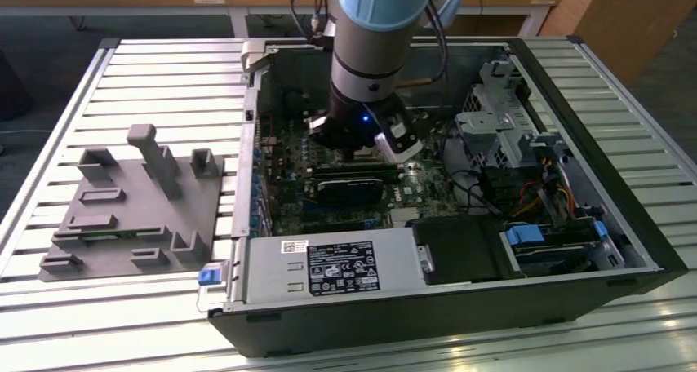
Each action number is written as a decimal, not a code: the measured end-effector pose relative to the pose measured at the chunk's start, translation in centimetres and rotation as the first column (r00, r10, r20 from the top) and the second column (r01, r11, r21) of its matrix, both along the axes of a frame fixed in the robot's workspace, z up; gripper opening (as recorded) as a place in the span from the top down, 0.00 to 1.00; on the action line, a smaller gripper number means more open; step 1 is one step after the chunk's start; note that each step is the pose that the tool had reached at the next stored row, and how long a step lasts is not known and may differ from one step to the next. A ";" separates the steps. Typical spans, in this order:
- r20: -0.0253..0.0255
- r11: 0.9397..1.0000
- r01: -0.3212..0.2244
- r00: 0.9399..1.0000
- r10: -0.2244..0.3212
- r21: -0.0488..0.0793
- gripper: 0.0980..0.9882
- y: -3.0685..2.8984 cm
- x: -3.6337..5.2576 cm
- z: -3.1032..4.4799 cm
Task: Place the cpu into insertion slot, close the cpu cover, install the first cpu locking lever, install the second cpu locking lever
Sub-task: 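Install the second cpu locking lever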
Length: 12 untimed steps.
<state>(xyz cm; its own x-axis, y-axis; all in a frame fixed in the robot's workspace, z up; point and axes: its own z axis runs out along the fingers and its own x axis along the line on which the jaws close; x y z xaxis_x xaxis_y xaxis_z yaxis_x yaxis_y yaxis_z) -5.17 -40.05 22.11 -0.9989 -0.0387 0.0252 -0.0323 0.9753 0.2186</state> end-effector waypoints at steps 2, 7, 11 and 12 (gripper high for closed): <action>0.000 1.000 0.000 1.000 0.000 0.001 0.99 -0.12 -0.14 -0.07; 0.000 1.000 0.000 1.000 0.000 0.003 0.99 -0.15 -0.26 -0.71; 0.000 1.000 0.000 1.000 0.000 0.004 0.99 -0.15 -0.32 -1.34; 0.000 1.000 0.000 1.000 0.000 0.006 0.99 -0.15 -0.33 -1.45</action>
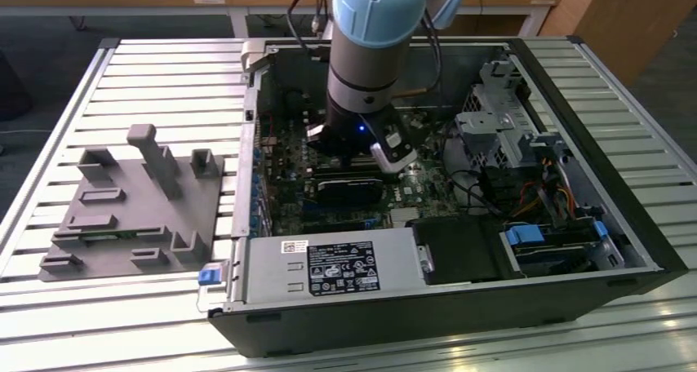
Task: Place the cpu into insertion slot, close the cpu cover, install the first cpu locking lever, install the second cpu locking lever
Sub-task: 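Install the second cpu locking lever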
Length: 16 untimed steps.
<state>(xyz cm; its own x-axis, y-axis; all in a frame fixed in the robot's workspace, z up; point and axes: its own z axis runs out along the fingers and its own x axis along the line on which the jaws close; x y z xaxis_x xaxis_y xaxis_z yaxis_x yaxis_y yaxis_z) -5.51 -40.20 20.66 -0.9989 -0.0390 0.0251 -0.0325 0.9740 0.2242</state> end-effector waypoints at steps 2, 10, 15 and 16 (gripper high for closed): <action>0.000 1.000 0.000 1.000 0.000 0.004 0.99 -0.01 -0.02 -0.22; 0.002 0.999 0.000 1.000 0.000 0.038 0.99 -0.59 -0.47 -0.42; 0.005 0.998 0.000 1.000 0.000 0.057 0.99 -0.70 -0.79 -0.66; 0.005 0.998 0.000 1.000 0.000 0.059 0.99 -0.71 -0.83 -0.75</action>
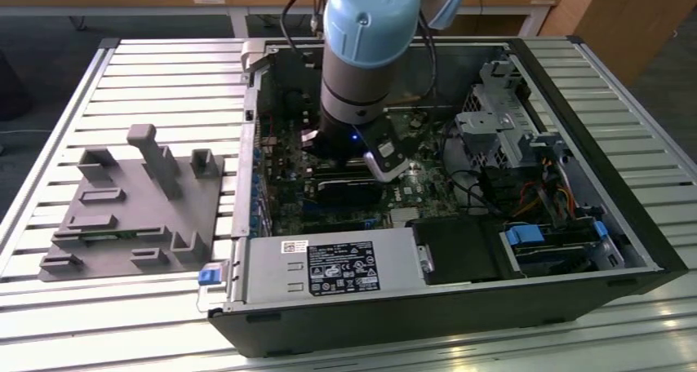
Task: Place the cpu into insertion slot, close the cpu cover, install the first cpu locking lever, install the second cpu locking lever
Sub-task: 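Install the second cpu locking lever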
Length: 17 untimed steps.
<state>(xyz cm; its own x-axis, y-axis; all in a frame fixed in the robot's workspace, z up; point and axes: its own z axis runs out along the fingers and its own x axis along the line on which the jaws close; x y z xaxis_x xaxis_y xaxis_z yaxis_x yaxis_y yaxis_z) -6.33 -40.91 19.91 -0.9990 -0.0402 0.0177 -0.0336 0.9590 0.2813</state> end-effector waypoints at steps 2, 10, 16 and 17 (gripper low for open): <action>0.000 1.000 0.000 1.000 0.000 0.012 0.99 -0.01 -0.17 -0.12; 0.003 0.999 0.000 1.000 0.000 0.035 0.99 -0.01 -0.67 -0.75; 0.003 0.999 0.000 1.000 0.000 0.052 0.99 0.00 -0.85 -0.95; 0.003 0.999 0.000 1.000 0.000 0.054 0.99 0.00 -0.91 -0.96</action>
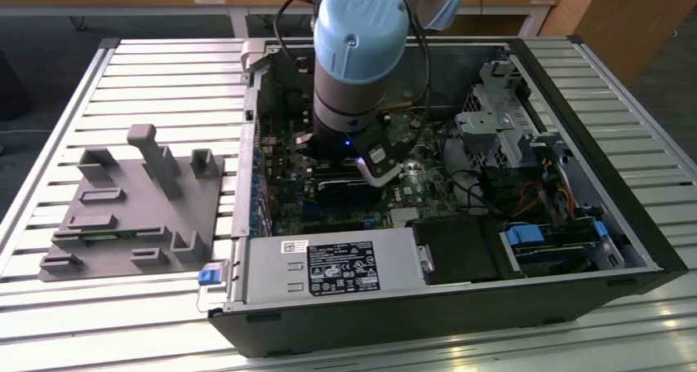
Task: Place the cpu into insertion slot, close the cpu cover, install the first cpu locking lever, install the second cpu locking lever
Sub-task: 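Install the second cpu locking lever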
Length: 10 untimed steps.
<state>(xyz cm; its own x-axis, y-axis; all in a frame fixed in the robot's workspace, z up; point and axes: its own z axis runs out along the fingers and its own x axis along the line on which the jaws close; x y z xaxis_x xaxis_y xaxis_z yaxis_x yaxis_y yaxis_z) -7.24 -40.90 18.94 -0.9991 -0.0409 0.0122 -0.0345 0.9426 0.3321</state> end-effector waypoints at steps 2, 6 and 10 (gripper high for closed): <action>0.000 1.000 0.000 1.000 0.000 0.004 0.99 0.10 -0.07 -0.05; 0.000 1.000 0.000 1.000 0.000 0.006 0.99 0.40 -0.08 -0.14; 0.000 1.000 0.000 1.000 0.000 0.007 0.99 0.42 -0.12 -0.19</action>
